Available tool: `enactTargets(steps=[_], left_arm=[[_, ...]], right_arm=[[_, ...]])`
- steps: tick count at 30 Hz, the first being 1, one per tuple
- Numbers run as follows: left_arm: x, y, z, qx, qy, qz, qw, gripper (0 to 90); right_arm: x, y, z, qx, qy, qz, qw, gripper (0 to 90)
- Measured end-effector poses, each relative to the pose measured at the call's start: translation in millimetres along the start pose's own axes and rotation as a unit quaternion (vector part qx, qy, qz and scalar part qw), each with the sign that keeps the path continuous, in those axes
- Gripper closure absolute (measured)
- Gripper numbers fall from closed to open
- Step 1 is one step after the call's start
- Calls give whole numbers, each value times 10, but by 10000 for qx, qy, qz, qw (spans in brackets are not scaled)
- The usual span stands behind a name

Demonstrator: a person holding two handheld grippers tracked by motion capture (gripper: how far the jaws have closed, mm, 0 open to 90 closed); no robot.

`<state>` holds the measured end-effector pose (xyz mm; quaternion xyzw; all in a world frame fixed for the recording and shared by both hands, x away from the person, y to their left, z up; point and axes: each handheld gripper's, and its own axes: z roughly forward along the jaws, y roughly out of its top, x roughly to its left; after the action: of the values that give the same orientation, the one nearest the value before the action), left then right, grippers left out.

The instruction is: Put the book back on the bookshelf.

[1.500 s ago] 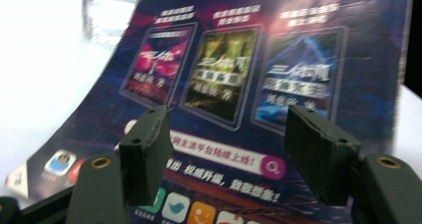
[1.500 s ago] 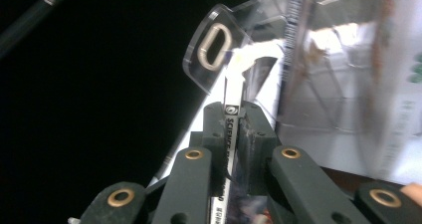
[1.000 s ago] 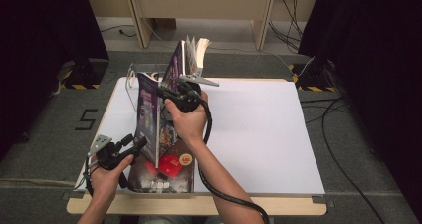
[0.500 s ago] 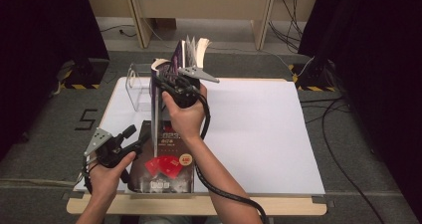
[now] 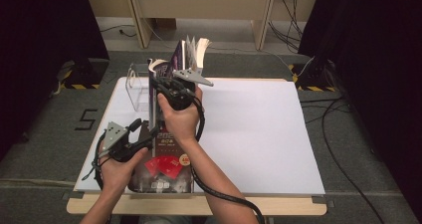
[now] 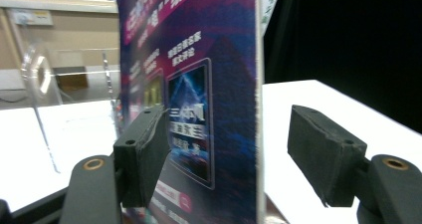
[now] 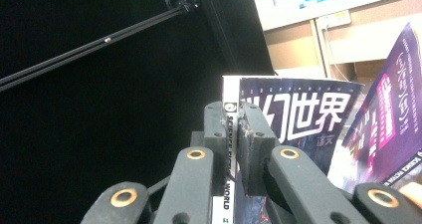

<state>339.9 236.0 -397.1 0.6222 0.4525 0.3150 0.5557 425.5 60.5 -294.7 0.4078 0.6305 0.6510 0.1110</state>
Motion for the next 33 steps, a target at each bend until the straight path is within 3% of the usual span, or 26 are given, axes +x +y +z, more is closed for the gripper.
enactTargets(steps=[8,13,15,21,25,28,31,33], left_arm=[[-45,-14,145,227,421,617,9970,337],[-69,-56,188,296,620,902,9935,476],[-86,-62,179,339,795,1056,9907,522],[-66,-61,137,335,1217,1089,9860,740],[-2,-77,129,256,1289,832,9878,820],[42,-97,124,180,1312,775,9882,823],[74,-72,96,57,1288,586,9899,824],[93,-57,70,19,1286,545,9902,824]], right_arm=[[82,-26,23,-6,-71,-133,9999,840],[180,-56,39,34,-60,-233,9997,840],[212,-75,45,45,-51,-292,9996,839],[339,-122,50,73,5,-323,9995,834],[368,-118,50,120,33,-265,9996,805],[326,-108,14,208,241,-263,9991,748],[278,-82,-128,191,529,-302,9980,666],[195,-63,-267,108,521,-401,9978,631]])
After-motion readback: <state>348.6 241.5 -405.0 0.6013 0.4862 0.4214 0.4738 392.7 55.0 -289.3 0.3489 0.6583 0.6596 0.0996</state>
